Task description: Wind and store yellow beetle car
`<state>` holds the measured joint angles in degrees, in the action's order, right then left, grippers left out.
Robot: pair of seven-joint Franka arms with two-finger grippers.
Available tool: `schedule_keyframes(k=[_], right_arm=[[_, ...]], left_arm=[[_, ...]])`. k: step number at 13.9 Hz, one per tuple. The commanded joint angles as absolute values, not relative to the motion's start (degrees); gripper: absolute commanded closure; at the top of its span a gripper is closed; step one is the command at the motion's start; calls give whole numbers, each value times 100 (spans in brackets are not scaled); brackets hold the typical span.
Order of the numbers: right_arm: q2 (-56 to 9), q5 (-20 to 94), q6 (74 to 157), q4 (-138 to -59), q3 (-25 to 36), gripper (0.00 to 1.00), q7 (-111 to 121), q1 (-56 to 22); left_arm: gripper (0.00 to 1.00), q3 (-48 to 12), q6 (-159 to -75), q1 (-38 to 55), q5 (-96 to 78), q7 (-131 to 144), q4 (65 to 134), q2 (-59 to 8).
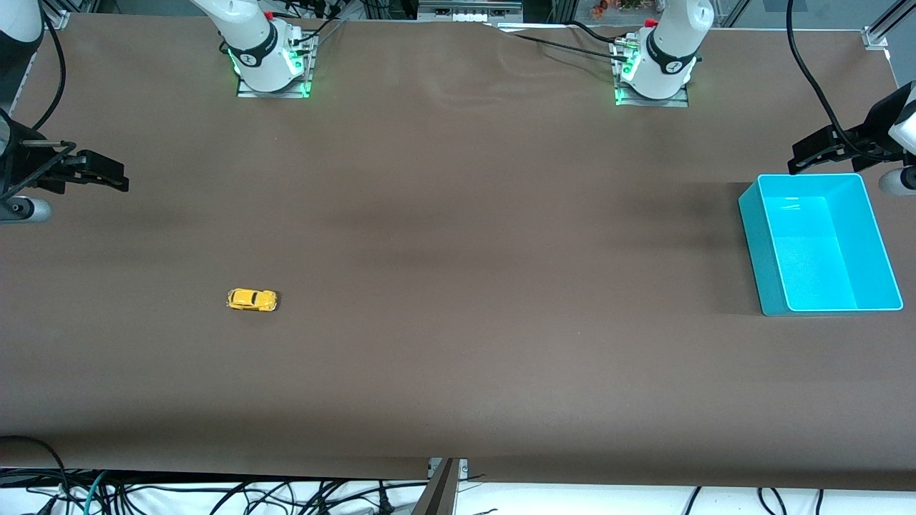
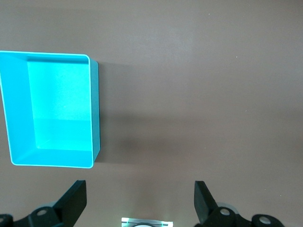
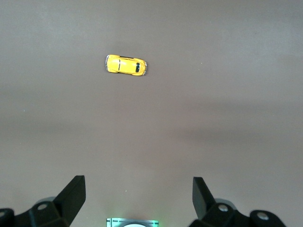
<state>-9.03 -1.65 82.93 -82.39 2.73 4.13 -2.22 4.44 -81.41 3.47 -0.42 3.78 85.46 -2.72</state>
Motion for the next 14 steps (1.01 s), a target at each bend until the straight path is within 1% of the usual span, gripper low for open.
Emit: schedule_keyframes(k=[1,14], right_arm=[[-826,-255,8358,-8323,167,0,343,-149],[-879,-246,8358,-8244,167,0,343,-149]], left_arm=[[0,439,-8007,369,114,360,8367,-334],[0,431,-8007,369,114,360,8367,-343]])
